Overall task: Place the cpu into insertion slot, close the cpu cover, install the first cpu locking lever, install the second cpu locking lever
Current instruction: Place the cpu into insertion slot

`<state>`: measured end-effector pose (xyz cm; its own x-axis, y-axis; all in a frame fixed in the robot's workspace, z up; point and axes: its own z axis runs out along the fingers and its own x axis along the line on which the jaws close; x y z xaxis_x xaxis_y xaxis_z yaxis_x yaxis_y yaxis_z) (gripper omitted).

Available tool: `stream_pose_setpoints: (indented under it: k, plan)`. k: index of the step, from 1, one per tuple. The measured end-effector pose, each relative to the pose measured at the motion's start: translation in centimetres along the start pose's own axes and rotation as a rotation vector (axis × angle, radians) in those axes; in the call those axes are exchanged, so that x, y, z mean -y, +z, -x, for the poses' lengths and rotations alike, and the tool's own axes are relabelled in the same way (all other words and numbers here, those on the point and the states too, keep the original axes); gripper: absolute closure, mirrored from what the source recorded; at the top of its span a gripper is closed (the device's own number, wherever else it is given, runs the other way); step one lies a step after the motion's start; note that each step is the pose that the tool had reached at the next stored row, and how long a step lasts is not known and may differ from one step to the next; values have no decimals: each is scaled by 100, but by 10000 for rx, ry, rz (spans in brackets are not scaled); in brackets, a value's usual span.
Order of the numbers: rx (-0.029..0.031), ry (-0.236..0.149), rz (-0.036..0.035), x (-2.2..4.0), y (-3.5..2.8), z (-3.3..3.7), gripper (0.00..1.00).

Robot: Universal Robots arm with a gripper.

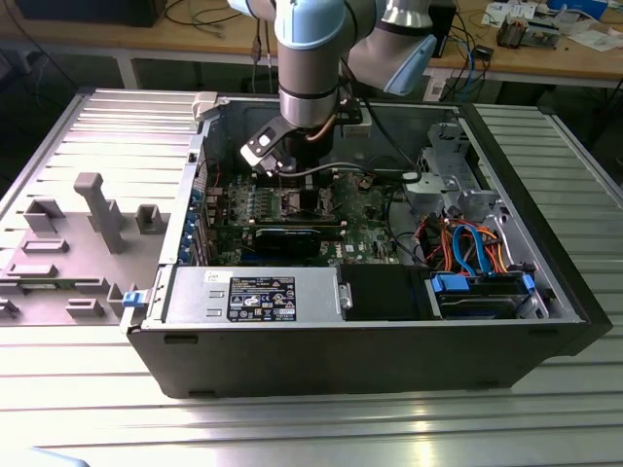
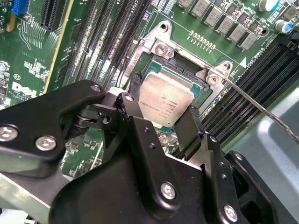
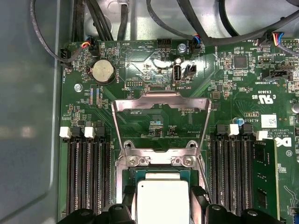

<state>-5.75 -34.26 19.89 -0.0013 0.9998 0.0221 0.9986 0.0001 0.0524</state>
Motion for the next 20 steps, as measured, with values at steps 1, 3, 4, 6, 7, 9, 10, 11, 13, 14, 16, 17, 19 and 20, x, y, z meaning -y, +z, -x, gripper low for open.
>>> stream_pose_setpoints:
  k: [1, 3, 4, 6, 7, 9, 10, 11, 13, 14, 16, 17, 19, 20]
  plan:
    - [-8, 0, 4, -1, 3, -1, 44]
    - [-2, 0, -1, 0, 1, 0, 38]
    - [-1, 0, -3, 0, 1, 0, 38]
    - [-1, 0, -4, 0, 1, 0, 38]
    - [0, 0, -4, 0, 0, 0, 38]
    - [-1, -3, -5, -4, 1, 0, 38]
    - [1, -2, -5, -6, 2, 0, 38]
    - [1, 0, -4, -9, 3, 0, 38]
    - [6, 1, -5, -12, 8, 0, 38]
    - [4, 0, -4, -12, 13, 1, 38]
    - [8, -1, -5, -12, 17, 2, 38]
    - [8, 0, -5, -12, 18, 2, 38]
    - [8, -1, -5, -12, 18, 2, 38]
    - [8, -1, -4, -12, 18, 2, 38]
